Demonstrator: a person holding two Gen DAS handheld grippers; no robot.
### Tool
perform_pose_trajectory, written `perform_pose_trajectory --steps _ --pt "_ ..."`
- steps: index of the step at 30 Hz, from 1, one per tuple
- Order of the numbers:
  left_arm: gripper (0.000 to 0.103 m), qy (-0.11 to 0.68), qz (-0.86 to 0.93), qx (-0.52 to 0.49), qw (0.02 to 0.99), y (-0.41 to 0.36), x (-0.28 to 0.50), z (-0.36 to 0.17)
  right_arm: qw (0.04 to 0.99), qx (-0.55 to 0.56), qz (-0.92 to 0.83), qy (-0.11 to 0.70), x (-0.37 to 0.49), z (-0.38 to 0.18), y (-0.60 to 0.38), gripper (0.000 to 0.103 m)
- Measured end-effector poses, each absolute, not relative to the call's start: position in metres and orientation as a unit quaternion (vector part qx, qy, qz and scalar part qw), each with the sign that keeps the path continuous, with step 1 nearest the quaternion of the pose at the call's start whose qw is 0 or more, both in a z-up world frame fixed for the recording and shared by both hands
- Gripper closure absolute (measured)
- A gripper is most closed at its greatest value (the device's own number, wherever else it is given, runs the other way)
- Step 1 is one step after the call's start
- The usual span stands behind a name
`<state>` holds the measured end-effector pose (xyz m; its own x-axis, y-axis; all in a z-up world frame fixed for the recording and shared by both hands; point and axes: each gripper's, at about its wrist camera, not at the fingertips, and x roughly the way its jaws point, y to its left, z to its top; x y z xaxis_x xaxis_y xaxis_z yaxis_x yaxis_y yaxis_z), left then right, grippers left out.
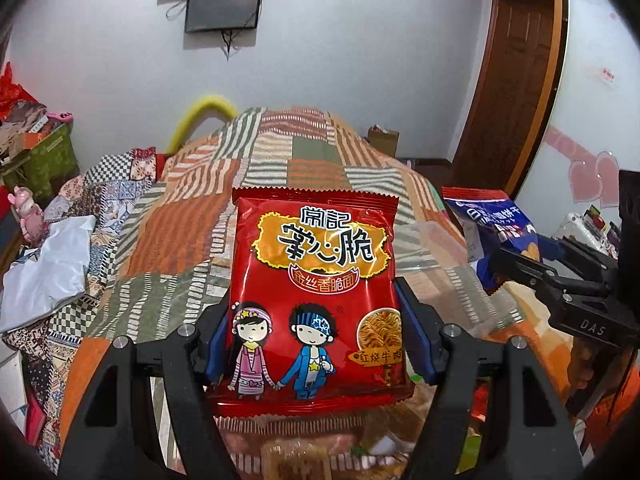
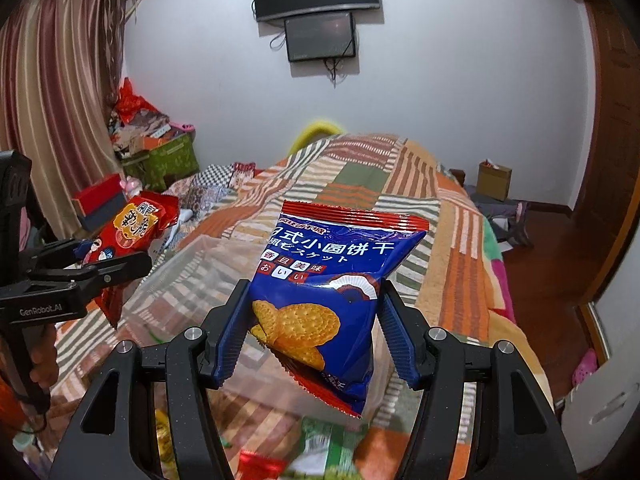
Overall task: Organize snacks
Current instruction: 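Carry both bags over the clear box and release them inside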
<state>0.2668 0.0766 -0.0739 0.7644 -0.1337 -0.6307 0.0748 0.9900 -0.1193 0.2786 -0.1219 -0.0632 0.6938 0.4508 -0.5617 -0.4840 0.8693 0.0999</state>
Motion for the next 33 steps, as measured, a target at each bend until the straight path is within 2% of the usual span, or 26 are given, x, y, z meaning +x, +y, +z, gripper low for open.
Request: perform_pose_trajectory --steps 18,30,33 --pt "0.033 0.409 -0.056 -0.025 0.91 0.074 0.311 -0.111 0.877 -0.079 0.273 0.389 0.311 -0.104 -0.101 0.045" --pt "0.029 0.434 -0.056 -0.012 0.899 0.07 0.317 -0.118 0.871 -0.091 0.274 0.398 0.314 -0.102 -0.091 0.043" --pt "0.029 0.433 -0.057 -0.016 0.899 0.071 0.314 -0.115 0.875 -0.091 0.273 0.39 0.312 -0.097 -0.093 0.036"
